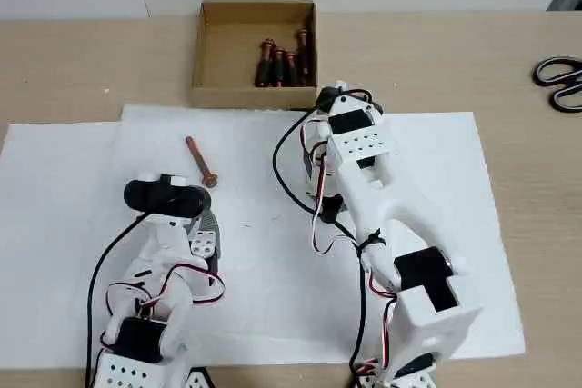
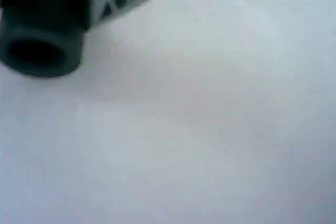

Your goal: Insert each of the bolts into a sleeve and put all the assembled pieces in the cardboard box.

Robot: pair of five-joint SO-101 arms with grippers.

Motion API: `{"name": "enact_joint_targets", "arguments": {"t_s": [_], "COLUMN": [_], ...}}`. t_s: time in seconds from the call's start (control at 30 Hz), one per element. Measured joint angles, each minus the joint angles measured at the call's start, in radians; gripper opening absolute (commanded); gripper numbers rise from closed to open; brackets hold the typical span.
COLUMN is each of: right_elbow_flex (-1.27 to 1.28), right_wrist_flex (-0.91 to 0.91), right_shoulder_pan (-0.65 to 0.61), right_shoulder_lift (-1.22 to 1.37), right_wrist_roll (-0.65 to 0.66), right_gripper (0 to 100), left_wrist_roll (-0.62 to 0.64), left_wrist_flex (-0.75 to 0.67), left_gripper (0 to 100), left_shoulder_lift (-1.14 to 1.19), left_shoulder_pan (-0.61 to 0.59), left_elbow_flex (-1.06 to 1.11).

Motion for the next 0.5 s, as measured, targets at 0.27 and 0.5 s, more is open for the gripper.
{"name": "enact_joint_targets", "arguments": {"t_s": [0.27,0.5], "right_elbow_flex": [-0.006,-0.017], "right_wrist_flex": [-0.008,-0.006], "right_shoulder_pan": [-0.009,-0.011], "right_shoulder_lift": [0.071,0.098], "right_wrist_roll": [0.026,0.028], "right_gripper": [18.3,2.0], "left_wrist_roll": [0.000,0.000], "left_wrist_flex": [0.000,0.000], "left_gripper": [1,1], "left_shoulder_lift": [0.000,0.000], "left_shoulder_pan": [0.000,0.000], "left_elbow_flex": [0.000,0.000]}}
